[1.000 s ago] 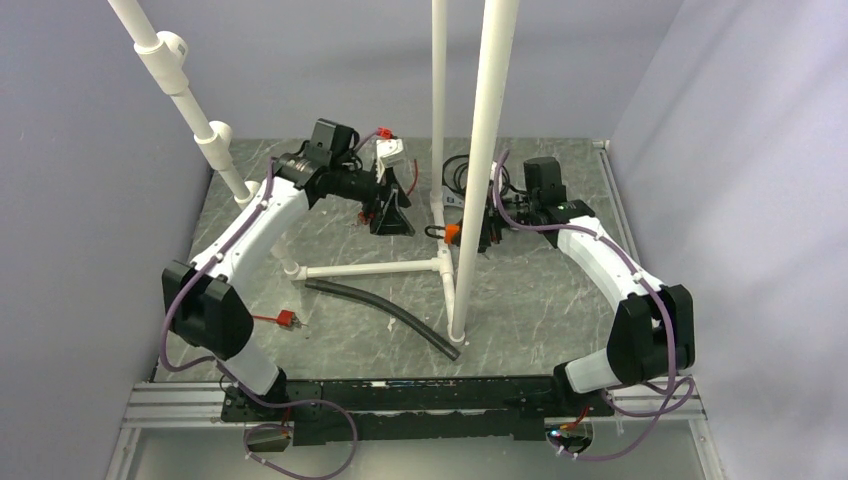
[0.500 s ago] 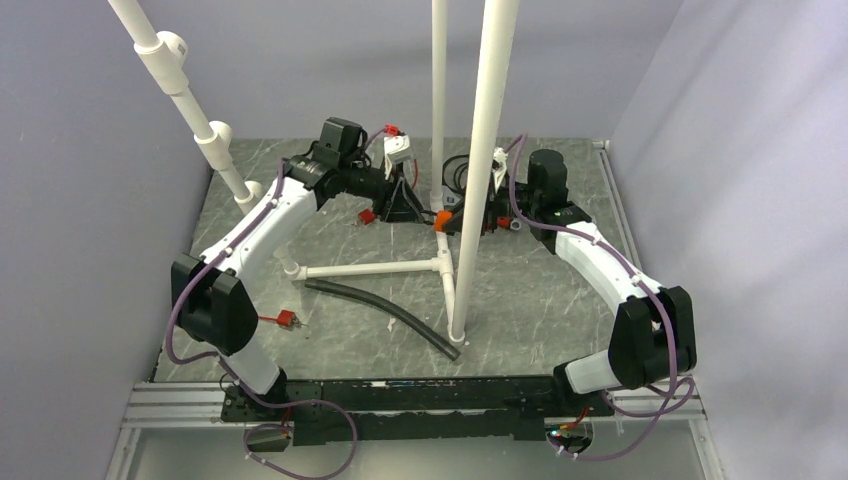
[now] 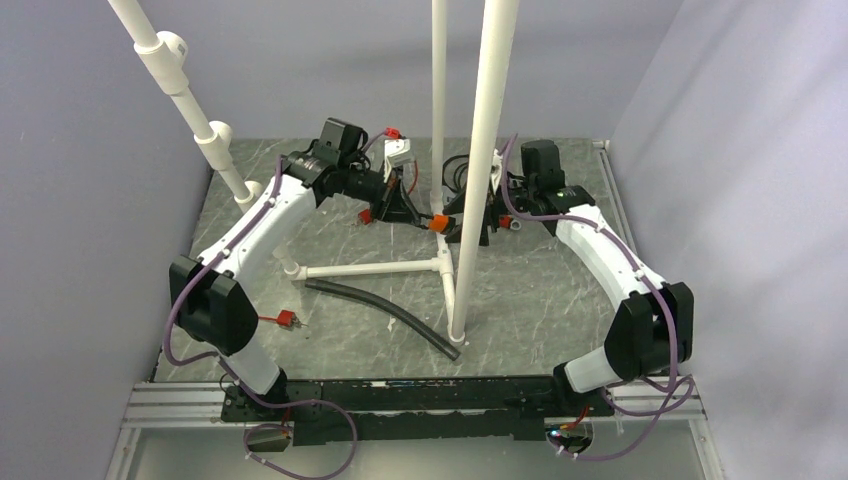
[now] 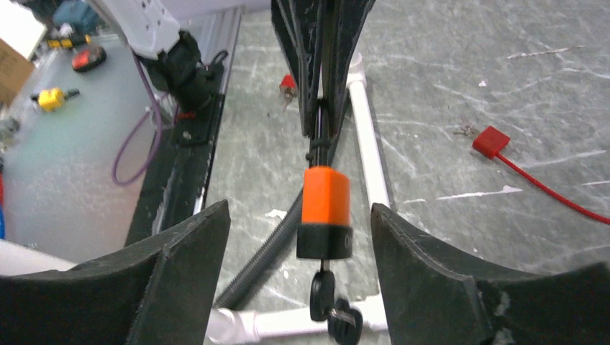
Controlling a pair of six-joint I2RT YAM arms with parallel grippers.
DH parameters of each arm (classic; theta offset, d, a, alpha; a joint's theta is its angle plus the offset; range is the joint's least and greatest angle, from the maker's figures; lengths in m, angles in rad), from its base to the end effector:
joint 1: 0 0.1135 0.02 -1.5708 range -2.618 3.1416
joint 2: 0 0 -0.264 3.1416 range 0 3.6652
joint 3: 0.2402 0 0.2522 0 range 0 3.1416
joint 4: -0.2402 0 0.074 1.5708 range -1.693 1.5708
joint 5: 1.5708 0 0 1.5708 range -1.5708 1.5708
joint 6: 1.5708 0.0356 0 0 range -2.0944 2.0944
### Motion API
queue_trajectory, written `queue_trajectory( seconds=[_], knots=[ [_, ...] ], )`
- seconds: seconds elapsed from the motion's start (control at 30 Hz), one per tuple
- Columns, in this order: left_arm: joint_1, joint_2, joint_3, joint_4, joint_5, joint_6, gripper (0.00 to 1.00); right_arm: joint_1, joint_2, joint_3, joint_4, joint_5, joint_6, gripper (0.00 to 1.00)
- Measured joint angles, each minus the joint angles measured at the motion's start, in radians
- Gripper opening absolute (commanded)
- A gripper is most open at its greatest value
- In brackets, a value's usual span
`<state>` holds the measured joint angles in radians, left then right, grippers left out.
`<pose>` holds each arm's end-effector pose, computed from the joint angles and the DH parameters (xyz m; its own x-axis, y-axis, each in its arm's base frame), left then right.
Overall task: Lock with the key
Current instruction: Lock the lock.
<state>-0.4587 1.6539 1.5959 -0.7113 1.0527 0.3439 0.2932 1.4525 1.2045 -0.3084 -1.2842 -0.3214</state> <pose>0.3053 -0.1853 0.3585 -0.3246 0.3465 -0.8801 0.9436 0.0540 -0.3267 0.2892 0.1230 0.3293 -0.2076 -0.1559 -0.9657 -0.9771 -0.0148 0.2124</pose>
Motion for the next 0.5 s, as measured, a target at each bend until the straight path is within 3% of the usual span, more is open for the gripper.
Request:
queue_trajectory(
  seconds=[0.17, 0.5],
  knots=[
    [0.001, -0.001, 0.013, -0.032, 0.000, 0.017, 0.00, 0.000, 0.022, 0.031, -0.153, 0.003, -0.140, 0.83],
    [0.001, -0.001, 0.027, -0.041, 0.001, -0.010, 0.00, 0.032, 0.038, 0.027, -0.144, 0.052, -0.155, 0.75]
  ],
)
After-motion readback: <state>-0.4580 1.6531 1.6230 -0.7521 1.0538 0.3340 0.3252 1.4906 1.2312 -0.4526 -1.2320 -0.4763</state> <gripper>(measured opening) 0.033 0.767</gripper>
